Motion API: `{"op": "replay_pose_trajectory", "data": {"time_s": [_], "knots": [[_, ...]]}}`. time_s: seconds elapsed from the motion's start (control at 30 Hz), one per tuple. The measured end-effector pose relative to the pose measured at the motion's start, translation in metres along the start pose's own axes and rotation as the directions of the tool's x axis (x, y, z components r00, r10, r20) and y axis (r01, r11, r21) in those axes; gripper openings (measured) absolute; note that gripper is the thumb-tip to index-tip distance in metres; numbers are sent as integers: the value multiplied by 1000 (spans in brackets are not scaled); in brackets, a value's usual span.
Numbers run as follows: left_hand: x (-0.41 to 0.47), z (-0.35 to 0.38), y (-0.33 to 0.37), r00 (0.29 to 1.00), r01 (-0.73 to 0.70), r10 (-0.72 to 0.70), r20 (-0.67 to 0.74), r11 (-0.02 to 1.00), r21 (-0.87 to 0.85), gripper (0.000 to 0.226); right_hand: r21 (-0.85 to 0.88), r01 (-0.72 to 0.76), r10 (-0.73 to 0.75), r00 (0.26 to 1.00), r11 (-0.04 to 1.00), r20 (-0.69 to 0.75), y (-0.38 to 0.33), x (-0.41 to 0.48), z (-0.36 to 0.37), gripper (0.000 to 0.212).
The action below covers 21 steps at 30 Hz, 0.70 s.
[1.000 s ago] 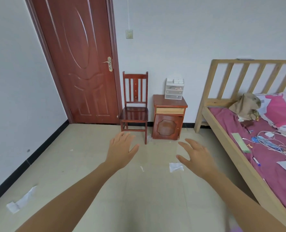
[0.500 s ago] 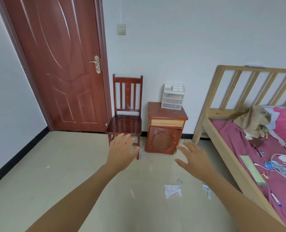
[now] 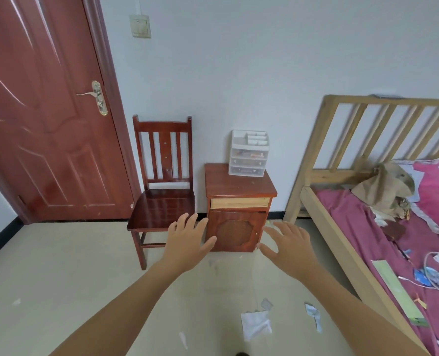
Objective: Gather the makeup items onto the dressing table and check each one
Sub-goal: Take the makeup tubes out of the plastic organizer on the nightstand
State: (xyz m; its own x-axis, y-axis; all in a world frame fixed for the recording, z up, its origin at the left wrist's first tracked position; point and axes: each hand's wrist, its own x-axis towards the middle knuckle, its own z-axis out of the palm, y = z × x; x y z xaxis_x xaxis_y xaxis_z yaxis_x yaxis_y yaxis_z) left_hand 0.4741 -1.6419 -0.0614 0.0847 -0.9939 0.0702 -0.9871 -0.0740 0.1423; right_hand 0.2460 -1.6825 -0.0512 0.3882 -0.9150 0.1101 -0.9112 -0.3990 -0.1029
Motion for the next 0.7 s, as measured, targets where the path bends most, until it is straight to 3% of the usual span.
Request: {"op": "replay_pose_trajectory", "data": {"time_s": [0.13, 0.27, 0.43, 0.6, 0.7], "knots": [[83, 7, 16, 999, -4, 4, 35, 1000, -3, 68, 44, 1, 3, 996, 999, -91, 39, 70, 8, 69], [168, 8, 27, 1000, 8, -8, 12, 999, -38, 55, 25, -27, 29, 998, 999, -56, 78, 148, 1, 56], [250, 30, 30, 998, 61, -58, 31, 993, -97, 54, -15, -39, 39, 998, 999, -45, 116, 238, 12, 46], [317, 54, 14, 990, 137, -129, 64, 980, -141, 81, -38, 29, -28, 999, 999, 31, 133, 315, 43, 45], [371, 68, -3, 984, 165, -153, 89, 976, -144, 65, -46, 17, -15, 999, 999, 50, 142, 368, 57, 45]]}}
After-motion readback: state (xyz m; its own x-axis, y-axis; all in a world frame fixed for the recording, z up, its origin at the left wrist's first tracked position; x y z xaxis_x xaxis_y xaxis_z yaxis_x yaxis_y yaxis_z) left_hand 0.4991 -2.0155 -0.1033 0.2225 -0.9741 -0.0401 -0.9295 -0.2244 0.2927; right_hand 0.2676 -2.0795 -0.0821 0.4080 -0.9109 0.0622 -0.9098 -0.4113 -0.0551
